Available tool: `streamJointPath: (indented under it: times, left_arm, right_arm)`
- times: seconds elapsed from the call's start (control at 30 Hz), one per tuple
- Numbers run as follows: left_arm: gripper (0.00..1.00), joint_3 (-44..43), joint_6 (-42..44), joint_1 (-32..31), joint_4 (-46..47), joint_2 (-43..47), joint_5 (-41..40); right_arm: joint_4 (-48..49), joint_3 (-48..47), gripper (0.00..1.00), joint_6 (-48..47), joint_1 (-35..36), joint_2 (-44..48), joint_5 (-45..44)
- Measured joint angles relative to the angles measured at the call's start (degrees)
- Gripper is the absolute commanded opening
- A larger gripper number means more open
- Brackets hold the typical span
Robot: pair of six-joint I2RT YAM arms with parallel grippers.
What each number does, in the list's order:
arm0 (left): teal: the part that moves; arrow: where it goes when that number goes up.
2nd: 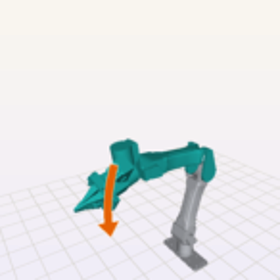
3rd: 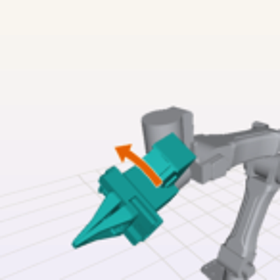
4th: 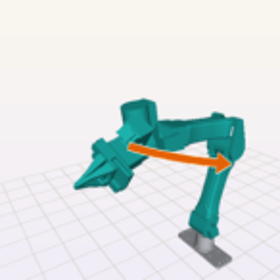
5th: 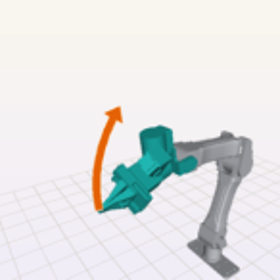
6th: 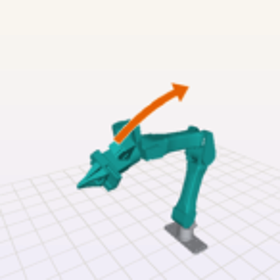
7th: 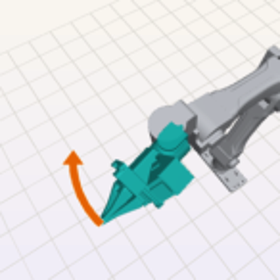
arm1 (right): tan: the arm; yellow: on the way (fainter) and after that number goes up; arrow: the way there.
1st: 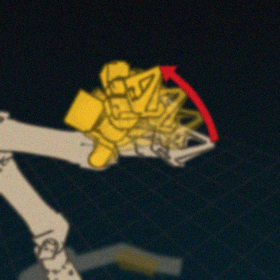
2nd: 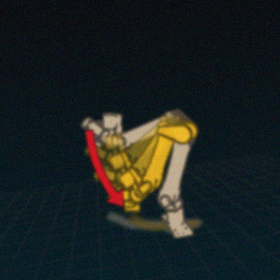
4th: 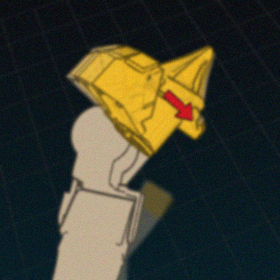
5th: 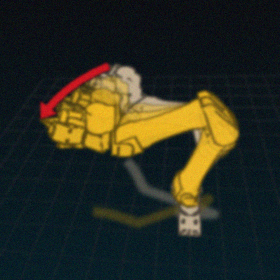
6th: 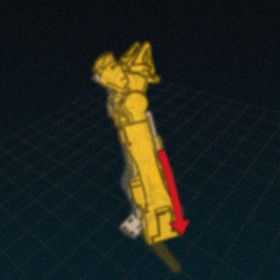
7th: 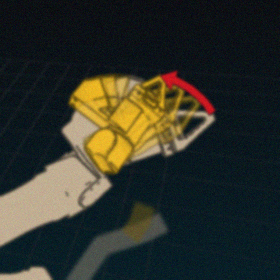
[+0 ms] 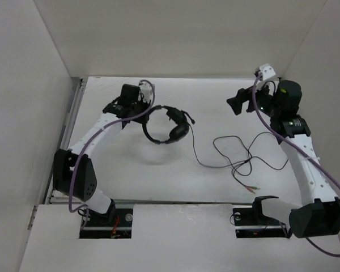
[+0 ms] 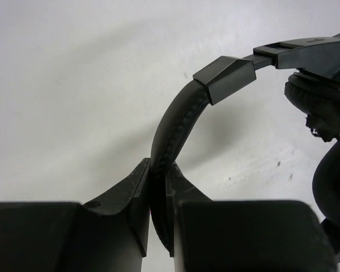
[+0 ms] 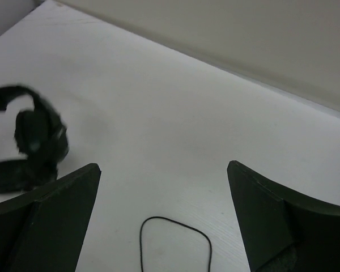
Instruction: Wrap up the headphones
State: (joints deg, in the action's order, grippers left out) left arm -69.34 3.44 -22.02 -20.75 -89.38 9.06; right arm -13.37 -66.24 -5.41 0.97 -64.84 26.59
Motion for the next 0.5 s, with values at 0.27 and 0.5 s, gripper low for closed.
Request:
streamJointPath:
  times: [0.27,0.5]
  left_arm:
    - [0.0,-17.7,-1.3,9.2,-2.3,8.5,2.5]
    - [0.0,-24.5,-4.3,14.3,-5.8,12.8,5.5]
  right_arm:
    - [-6.1,-3.8,1.0,-0.7,18.7,-5.2,4.6]
    - [-6.3,-11.2,1.0,-0.8,24.4,-11.9,6.5]
